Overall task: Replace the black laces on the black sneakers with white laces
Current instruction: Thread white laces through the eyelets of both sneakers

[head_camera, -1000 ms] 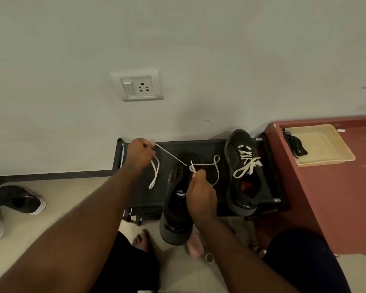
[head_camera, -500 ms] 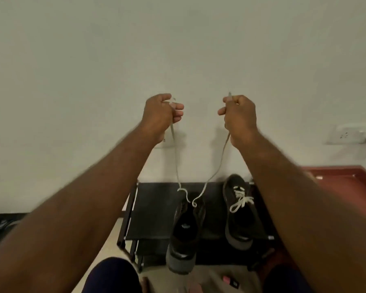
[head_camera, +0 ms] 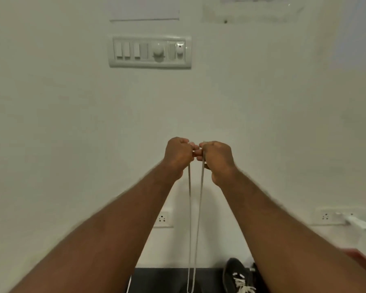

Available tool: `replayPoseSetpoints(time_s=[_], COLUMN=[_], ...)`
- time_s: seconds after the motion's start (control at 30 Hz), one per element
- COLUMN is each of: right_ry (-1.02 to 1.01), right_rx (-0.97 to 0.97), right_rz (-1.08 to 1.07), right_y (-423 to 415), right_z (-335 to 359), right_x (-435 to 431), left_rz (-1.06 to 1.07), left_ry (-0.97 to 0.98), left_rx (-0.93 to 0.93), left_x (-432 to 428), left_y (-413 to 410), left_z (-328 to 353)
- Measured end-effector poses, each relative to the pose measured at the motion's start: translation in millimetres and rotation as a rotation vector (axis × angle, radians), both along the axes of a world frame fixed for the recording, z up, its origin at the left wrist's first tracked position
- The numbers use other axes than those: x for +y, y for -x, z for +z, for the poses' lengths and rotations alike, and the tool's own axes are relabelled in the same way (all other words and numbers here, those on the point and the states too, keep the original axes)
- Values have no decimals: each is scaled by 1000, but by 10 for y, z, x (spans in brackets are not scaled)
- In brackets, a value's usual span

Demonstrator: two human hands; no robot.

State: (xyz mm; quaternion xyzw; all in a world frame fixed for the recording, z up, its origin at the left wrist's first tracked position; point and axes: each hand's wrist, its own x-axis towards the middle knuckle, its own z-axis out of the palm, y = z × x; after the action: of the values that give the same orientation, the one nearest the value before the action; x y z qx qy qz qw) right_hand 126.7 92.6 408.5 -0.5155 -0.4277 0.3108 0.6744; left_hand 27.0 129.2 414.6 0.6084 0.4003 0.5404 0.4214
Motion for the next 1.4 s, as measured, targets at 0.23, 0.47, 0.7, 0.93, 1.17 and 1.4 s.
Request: replayPoseSetpoints(time_s=[0.23,0.47,0.7,0.93,1.17,1.4], right_ry=[43,36,4,-32,-61,29], right_rx=[-26,-75,-110,-137,-232,-205], right_rz=[-43,-45,-57,-88,-99,-20], right_y=[-17,-26,-6,25,55,92], right_z=[14,61,61,44,57,-220], right_x=[-5,-25,-66,-55,-15,-83], left_rz=[35,64,82,92,84,107], left_ry=[-119,-106,-169,-201,-239,-145], left_rx=[104,113,142,176,199,184], left_x=[-50,-77,-67,-98,-90,-98], left_y=[44,26,53,67,87,145], left_z=[35,119,121,111,163,-94])
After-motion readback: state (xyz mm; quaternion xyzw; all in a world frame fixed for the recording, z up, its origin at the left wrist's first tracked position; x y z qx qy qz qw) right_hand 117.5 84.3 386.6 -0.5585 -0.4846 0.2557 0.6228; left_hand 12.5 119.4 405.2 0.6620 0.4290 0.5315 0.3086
